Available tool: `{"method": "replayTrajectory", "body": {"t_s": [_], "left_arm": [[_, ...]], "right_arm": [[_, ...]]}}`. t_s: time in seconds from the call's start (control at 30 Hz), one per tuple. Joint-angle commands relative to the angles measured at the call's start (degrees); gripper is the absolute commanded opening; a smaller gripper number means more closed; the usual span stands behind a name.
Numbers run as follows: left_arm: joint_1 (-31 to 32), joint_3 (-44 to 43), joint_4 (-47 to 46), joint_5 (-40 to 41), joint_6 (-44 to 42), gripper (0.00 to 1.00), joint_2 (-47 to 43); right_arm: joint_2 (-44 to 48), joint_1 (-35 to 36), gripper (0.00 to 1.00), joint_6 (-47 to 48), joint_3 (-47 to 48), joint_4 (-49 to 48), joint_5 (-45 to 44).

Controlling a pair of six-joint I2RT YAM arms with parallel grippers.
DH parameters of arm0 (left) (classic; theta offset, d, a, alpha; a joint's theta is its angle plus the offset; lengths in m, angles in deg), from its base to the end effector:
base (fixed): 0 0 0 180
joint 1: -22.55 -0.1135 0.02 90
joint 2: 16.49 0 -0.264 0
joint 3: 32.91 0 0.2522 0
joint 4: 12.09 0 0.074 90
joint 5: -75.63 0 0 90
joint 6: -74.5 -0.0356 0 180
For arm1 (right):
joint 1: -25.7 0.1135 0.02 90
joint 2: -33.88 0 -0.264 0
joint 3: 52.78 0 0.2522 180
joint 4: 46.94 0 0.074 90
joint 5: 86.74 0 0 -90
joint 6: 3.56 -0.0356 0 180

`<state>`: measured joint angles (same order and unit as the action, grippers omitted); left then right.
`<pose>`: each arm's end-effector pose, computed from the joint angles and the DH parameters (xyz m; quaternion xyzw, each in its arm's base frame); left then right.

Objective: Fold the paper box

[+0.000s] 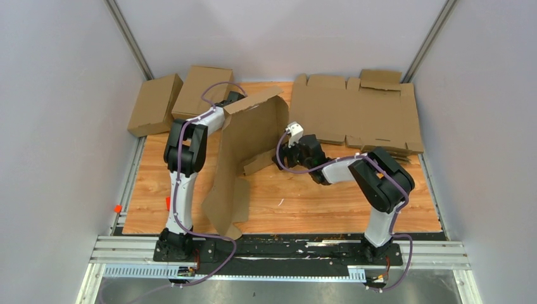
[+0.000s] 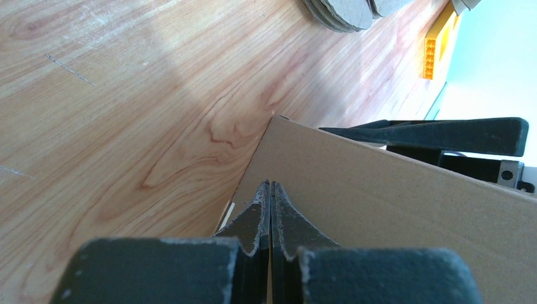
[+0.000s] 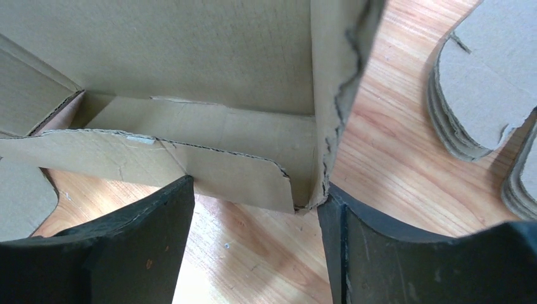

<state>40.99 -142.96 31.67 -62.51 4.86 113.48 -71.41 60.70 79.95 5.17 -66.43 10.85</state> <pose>0.4375 -0.1738 0.1423 0.0779 0.8905 -0.4436 0.0642 0.2899 0.2087 0.1316 -0.2435 0.8199 0.2354 0.4616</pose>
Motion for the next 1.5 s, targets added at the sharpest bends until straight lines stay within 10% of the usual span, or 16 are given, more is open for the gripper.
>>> {"method": "replayTrajectory", "body": {"t_s": [0.0,0.2,1.47], "left_arm": [[1.7,-0.9,3.1,-3.2,-1.1,0.00,-2.3],[1.7,-1.1,3.4,-3.1,-1.3,0.00,-2.1],[1.3,-4.6,3.4,1.1,-0.1,0.11,-3.2]], "right_arm": [[3.6,-0.2,0.73,-1.0,0.3,-5.2,-3.1],[4.6,-0.2,0.78,-0.8,-0.6,-6.4,-2.7],[-1.2,-0.2,0.30,-1.6,1.5,-2.2,-2.7]]}}
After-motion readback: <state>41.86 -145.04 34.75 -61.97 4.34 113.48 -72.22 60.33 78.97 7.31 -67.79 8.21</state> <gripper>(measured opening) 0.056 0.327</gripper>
